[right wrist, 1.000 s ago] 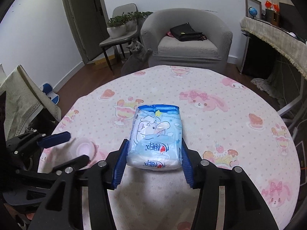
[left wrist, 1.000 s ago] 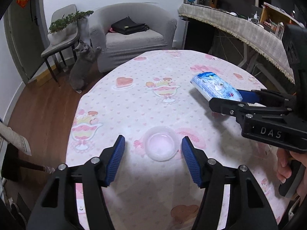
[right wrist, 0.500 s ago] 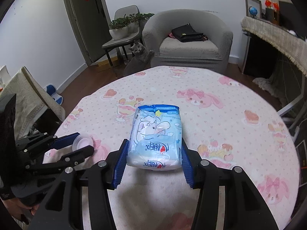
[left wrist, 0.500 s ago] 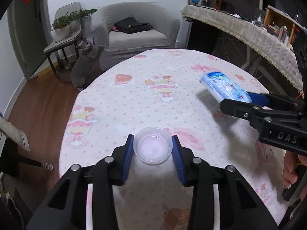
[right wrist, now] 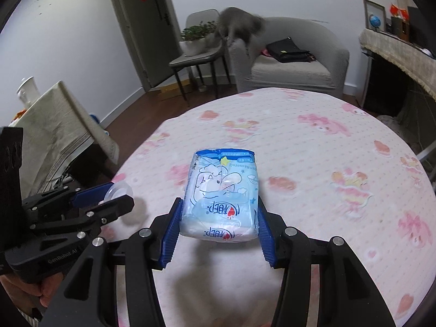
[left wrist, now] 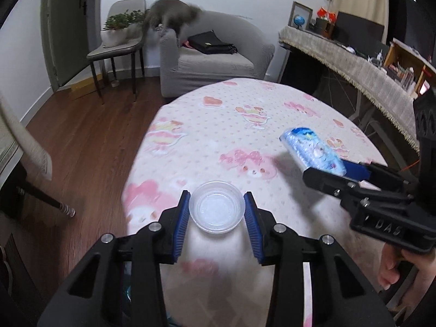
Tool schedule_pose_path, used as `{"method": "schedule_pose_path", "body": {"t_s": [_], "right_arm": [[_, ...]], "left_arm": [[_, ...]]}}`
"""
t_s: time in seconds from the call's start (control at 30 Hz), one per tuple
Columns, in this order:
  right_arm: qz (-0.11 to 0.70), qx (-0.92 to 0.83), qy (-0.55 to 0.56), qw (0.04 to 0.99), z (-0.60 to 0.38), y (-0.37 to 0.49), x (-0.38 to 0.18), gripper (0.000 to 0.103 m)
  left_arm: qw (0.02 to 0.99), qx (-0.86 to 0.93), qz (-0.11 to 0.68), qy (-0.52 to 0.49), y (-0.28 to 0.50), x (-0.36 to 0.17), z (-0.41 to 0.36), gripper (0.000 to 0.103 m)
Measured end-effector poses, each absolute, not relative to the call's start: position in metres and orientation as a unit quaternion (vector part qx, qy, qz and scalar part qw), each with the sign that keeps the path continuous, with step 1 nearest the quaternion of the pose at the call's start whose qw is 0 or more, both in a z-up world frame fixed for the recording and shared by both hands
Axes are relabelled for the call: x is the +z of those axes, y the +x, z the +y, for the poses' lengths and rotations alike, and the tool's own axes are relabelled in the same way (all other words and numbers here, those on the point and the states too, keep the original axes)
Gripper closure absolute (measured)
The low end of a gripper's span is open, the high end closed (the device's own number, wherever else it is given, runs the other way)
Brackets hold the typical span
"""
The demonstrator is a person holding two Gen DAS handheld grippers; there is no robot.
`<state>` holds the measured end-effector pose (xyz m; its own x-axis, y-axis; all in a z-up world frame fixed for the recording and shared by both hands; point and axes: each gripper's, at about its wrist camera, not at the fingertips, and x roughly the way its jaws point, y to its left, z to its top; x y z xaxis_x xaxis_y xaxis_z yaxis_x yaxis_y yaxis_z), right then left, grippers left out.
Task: Collect trash
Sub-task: 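Carry the wipes pack and clear lid over the teal bin and open both tools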
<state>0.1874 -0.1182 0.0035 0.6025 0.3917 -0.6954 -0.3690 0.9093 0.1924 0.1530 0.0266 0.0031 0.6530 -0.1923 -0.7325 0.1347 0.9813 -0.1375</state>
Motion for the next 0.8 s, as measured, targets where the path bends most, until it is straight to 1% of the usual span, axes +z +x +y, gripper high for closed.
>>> {"method": "schedule_pose_path", "body": {"t_s": [0.2,0.4,0.8], "right_arm": [[0.379,0.238,0.003,0.894,-0.094,0.163,0.009,0.051],[0.37,0.259,-0.003,0.892,-0.071,0.15,0.013,0.051],[0.364,0.316,-0.015,0.876,-0.011,0.133,0.013,0.051]], "left_arm": [[0.914,-0.064,0.399,-0.042,0.128,0.001,0.051,0.061],[0.91,-0.032,0.408,-0.058,0.112,-0.008,0.084,0.061],[0.877,0.01,0.471,-0.094,0.086,-0.064,0.143,0.061]]}}
